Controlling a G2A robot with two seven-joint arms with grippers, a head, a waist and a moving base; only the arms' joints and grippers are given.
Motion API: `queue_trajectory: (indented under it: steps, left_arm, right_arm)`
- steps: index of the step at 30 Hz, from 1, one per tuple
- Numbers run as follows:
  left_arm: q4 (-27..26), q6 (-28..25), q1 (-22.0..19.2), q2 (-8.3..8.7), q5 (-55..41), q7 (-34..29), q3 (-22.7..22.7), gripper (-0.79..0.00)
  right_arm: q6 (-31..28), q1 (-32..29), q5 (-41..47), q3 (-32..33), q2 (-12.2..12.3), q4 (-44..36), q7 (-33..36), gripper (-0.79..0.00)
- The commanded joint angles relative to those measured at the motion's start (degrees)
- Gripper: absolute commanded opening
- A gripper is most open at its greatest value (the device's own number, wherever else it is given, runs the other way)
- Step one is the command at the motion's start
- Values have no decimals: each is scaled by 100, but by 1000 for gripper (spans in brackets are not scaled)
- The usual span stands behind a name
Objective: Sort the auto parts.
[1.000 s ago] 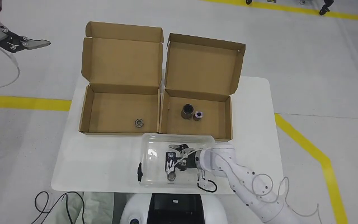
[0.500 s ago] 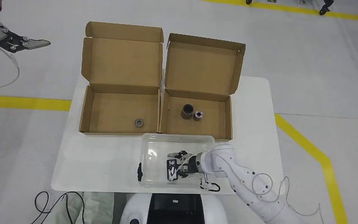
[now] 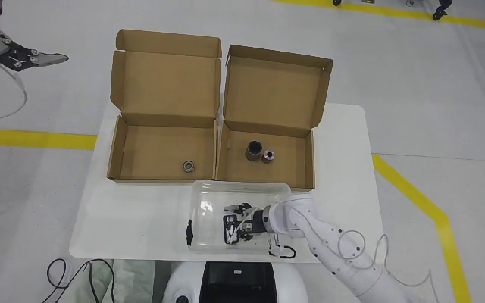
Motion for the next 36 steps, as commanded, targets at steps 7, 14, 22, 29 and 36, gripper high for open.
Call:
queue_trajectory:
  steps: [7,14,22,29,36]
  left_arm:
    - [0,0,0,0,0,0,0,0]
    - [0,0,0,0,0,0,0,0]
    - [0,0,0,0,0,0,0,0]
    - [0,0,0,0,0,0,0,0]
    - [0,0,0,0,0,0,0,0]
  right_arm:
    - [-27,-8,20,-65,14,35,71,-228]
    - [128,78,9,-163,-14,117,133,-219]
    - [649,42,-144,-137,-13,7,147,-212]
    - [1346,-213,-397,108,60,-253,117,-219]
    - [1052,-394,-492,213,151,-483,-140,-206]
